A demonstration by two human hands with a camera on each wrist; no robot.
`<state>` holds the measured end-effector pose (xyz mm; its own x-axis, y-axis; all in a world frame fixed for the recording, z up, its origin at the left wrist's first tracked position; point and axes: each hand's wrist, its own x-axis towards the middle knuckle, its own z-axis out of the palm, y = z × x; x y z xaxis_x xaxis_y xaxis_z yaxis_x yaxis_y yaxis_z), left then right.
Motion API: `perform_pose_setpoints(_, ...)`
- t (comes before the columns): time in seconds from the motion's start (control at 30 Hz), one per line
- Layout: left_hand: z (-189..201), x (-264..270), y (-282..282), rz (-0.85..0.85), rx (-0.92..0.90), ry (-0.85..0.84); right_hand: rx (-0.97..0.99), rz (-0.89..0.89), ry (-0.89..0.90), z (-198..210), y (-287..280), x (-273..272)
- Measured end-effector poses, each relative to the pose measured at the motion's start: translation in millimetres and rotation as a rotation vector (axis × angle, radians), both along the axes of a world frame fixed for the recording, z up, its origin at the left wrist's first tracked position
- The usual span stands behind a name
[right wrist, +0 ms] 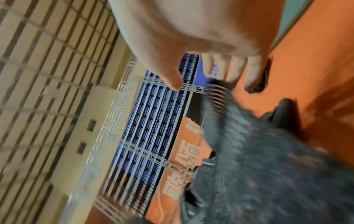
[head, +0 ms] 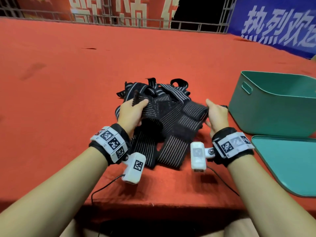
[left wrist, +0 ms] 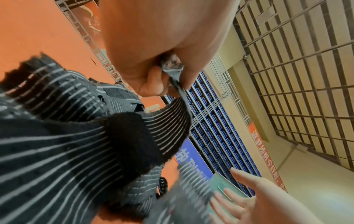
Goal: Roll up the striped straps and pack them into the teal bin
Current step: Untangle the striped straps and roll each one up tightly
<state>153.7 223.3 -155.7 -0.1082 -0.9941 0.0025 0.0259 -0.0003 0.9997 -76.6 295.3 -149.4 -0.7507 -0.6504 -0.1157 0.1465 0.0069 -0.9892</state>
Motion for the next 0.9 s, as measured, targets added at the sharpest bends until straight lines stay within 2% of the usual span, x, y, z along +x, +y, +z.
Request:
perform_pose_setpoints(0.07, 3, 0, 2, 0.003, 0.023, 0.030, 0.067, -0.084, 0.321, -13, 1, -4)
perform_pose_setpoints(0.1, 5, -1, 2, 0.015, 0.028, 0.049, 0.053, -0.048, 0.511, -17, 5, 1)
perform_pose_setpoints(0.17, 10, -3, 3, 0.025, 0.006, 0.064, 0.017, 0.220, 0.820, -23, 13, 15)
perform_pose_setpoints(0.2, 12, -4, 4, 0.024, -0.016, 0.064, 0.031, 0.439, 0.877, -24, 17, 23)
perform_pose_setpoints(0.27, 15, -7, 8, 0.015, -0.063, 0.065, 0.225, 0.906, 0.968, -24, 23, 41)
perform_pose_setpoints(0.3, 15, -7, 9, 0.013, -0.089, 0.072, 0.380, 1.071, 1.123, -24, 24, 51)
perform_pose_setpoints(0.33, 14, -7, 10, 0.011, -0.115, 0.081, 0.538, 1.163, 1.324, -27, 24, 61)
perform_pose_setpoints(0.37, 12, -7, 10, 0.010, -0.137, 0.094, 0.645, 1.180, 1.513, -32, 23, 68)
perform_pose_setpoints(0.43, 8, -5, 10, 0.004, -0.146, 0.106, 0.678, 1.126, 1.693, -38, 20, 78)
perform_pose_setpoints(0.53, 10, -3, 11, 0.022, -0.115, 0.150, 0.570, 1.086, 1.647, -36, 18, 80)
perform_pose_setpoints(0.63, 17, -2, 9, 0.052, -0.025, 0.259, 0.482, 0.948, 1.557, -24, 19, 72)
perform_pose_setpoints(0.8, 47, -3, 21, -0.152, 0.069, 0.488, 0.254, 0.524, 1.528, 11, 23, 56)
perform_pose_setpoints(0.9, 80, -4, 30, -0.320, 0.069, 0.483, -0.057, 0.300, 1.185, 32, 22, 48)
